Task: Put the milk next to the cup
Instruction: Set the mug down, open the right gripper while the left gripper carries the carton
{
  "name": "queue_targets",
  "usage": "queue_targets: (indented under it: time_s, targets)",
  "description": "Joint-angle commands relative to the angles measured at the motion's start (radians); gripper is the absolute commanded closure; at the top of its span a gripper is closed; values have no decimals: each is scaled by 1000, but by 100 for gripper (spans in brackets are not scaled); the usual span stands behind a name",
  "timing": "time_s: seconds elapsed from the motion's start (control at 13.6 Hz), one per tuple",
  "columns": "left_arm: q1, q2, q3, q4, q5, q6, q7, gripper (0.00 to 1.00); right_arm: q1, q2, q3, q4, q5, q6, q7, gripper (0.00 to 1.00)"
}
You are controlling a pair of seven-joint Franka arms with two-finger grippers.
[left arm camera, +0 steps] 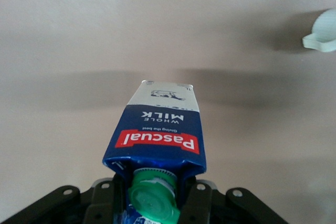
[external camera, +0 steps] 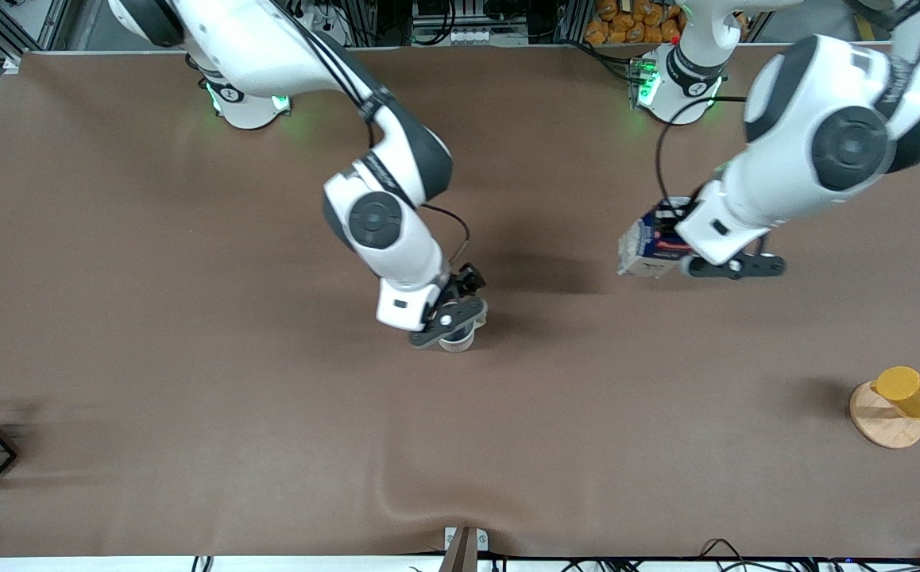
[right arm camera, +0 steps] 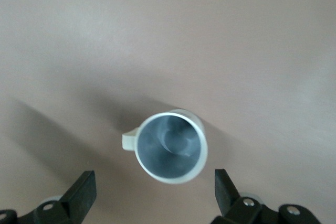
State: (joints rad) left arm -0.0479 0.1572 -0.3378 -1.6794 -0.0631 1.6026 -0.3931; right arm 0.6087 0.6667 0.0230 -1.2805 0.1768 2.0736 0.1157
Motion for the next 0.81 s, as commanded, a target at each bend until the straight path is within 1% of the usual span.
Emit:
queue_targets:
  time_s: [0.0, 0.07, 0.15, 0.22, 0.29, 0.37, 0.51, 0.66, 0.73]
  targets:
    - [-62, 15, -1, 9, -27, 31, -88, 60, -123, -93, 11, -33, 30, -160, -31, 0]
    - [-85, 34, -1, 10, -33, 58, -139, 60, -173, -107, 9, -34, 30, -246, -69, 0]
    - [-114, 57, -1, 10, -26, 80, -191, 60, -222, -117, 3, -34, 27, -301, -97, 0]
    - [-160, 85, 0, 18, -21, 101, -240, 60, -298, -139, 2, -39, 20, -341, -128, 0]
    - [-208, 116, 2, 48, -15, 131, -280, 60, -369, -168, 3, -40, 18, -383, -143, 0]
    - [-246, 146, 2, 81, 3, 141, -333, 60, -412, -209, 0, -45, -11, -407, -145, 0]
    - [-299, 209, 0, 133, 32, 145, -432, 60, -478, -278, 3, -75, -126, -431, -151, 0]
    - [-357, 266, 5, 179, 57, 180, -444, 60, -520, -347, 0, -105, -145, -467, -195, 0]
    - [-368, 297, 6, 194, 62, 204, -451, 60, -541, -375, 0, -117, -145, -472, -199, 0]
